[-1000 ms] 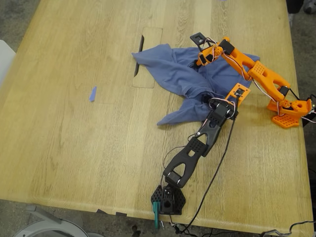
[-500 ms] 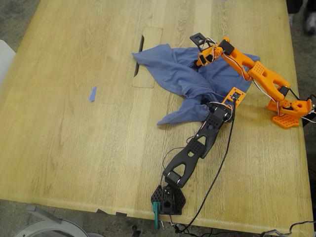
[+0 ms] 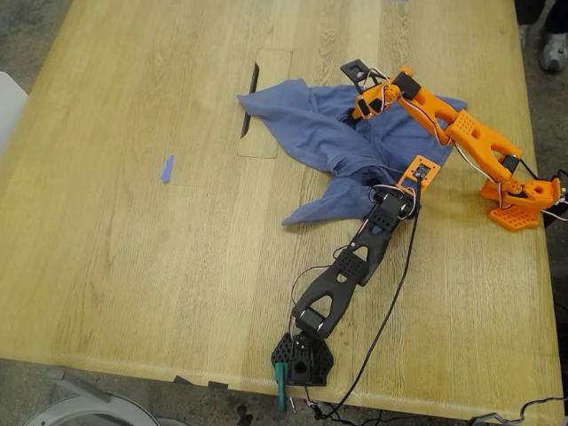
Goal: Fold a T-shirt
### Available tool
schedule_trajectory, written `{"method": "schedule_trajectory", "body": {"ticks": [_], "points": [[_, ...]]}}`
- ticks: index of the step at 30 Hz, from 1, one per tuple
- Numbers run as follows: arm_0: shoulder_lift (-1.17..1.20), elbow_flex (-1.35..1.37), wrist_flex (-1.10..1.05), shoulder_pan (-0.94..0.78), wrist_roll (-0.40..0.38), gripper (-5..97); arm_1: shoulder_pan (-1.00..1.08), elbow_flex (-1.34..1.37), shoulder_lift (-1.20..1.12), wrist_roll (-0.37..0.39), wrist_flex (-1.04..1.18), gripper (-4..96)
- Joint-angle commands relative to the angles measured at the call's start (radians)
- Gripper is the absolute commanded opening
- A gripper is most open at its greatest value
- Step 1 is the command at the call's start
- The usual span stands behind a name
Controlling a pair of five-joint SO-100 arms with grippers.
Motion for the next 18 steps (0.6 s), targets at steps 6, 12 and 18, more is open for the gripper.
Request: {"method": "schedule_trajectory", "body": {"ticks": [6, 12, 18], "points": [[-0.060, -0.031, -0.083, -0.098, 0.094, 34, -0.021, -0.017, 0.092, 0.006, -0.009, 0.1], [-0.067, -0.031, -0.086, -0.146, 0.187, 26, -0.017, -0.017, 0.106, 0.006, -0.008, 0.1], [-0.067, -0.031, -0.044, -0.195, 0.207, 13, -0.014, -0.017, 0.117, 0.005, 0.000, 0.1]]}}
